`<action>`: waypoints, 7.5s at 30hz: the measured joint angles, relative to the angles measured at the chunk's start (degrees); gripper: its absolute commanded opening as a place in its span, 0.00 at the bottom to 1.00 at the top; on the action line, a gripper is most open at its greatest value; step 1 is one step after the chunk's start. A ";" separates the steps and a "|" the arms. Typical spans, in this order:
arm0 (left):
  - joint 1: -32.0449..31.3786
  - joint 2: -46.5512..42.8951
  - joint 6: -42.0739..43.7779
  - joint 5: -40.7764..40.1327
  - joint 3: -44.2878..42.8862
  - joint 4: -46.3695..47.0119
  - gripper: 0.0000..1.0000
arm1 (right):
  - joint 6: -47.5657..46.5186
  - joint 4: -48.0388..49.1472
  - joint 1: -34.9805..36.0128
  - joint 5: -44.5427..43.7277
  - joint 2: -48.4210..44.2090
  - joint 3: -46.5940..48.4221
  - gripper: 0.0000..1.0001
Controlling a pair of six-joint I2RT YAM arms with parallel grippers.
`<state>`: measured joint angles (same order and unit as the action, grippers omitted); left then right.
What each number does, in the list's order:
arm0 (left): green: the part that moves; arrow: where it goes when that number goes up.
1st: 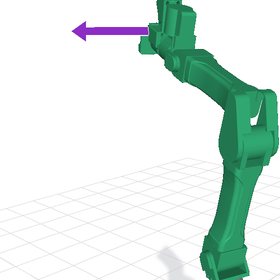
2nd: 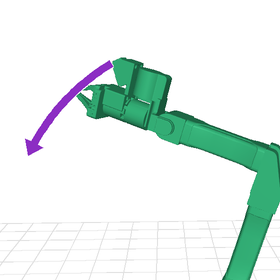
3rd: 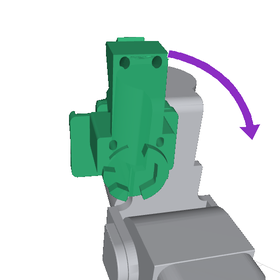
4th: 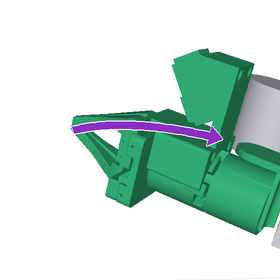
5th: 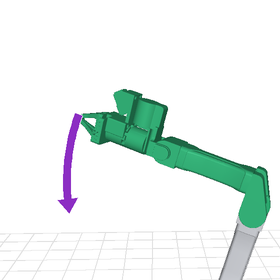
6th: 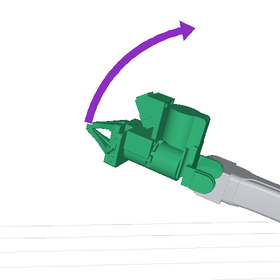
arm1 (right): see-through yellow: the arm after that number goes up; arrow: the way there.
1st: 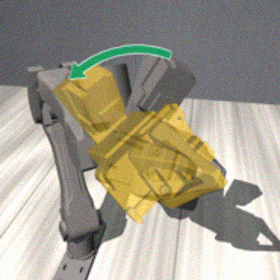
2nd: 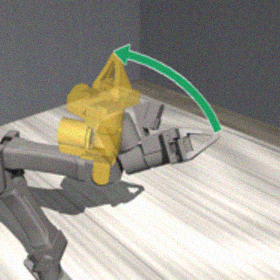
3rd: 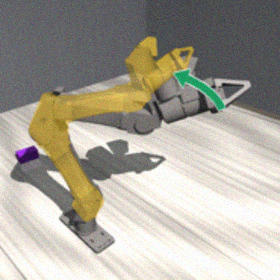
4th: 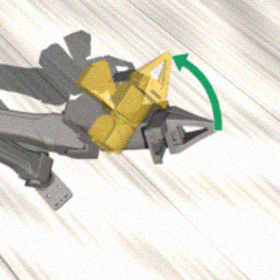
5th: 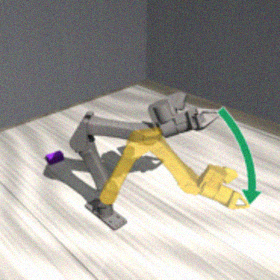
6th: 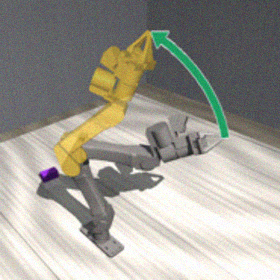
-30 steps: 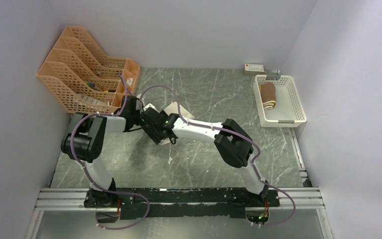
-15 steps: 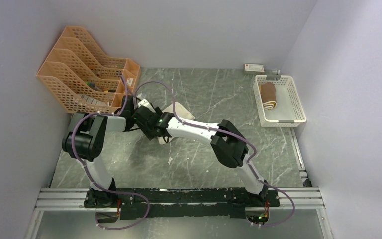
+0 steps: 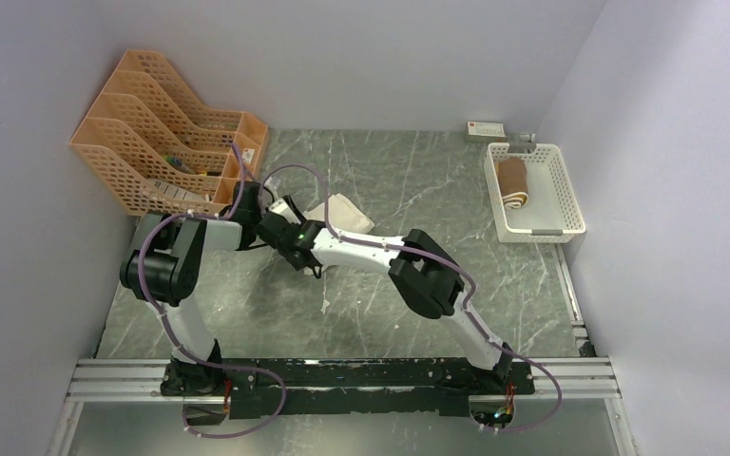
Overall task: Roll the towels
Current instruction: Roll the towel at the center of the board.
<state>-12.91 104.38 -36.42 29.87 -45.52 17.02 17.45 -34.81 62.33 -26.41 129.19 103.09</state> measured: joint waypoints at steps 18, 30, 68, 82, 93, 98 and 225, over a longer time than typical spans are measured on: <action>5.84 -5.73 2.58 -1.42 -1.57 -12.31 0.74 | -2.49 18.95 -5.60 16.13 -10.10 -18.53 0.00; 9.88 -17.94 2.58 -1.84 -1.27 -16.33 0.74 | 3.61 37.00 -20.85 56.72 -11.06 -26.08 0.00; 1.84 -6.10 -1.29 -3.17 3.50 -4.26 0.53 | 9.25 38.86 -24.11 65.02 -5.60 -22.27 0.65; 1.68 -4.22 0.22 -2.99 1.09 -5.97 0.55 | -11.82 4.90 -8.22 22.88 -9.44 -4.55 0.71; 1.66 -3.87 0.20 -2.64 0.87 -5.77 0.56 | -8.63 4.76 -4.13 12.11 -8.79 -8.33 0.72; 1.66 -3.61 0.20 -2.40 0.87 -5.44 0.56 | -8.20 9.38 -3.54 8.63 -8.90 -12.76 0.71; -0.70 -2.49 -3.48 -5.40 -0.11 -3.26 0.56 | -16.09 10.56 -2.93 4.13 -9.88 -12.66 0.81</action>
<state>-13.61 101.89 -39.90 24.47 -45.63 13.76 1.37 -24.25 59.40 -22.28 119.31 90.43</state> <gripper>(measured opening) 0.561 0.814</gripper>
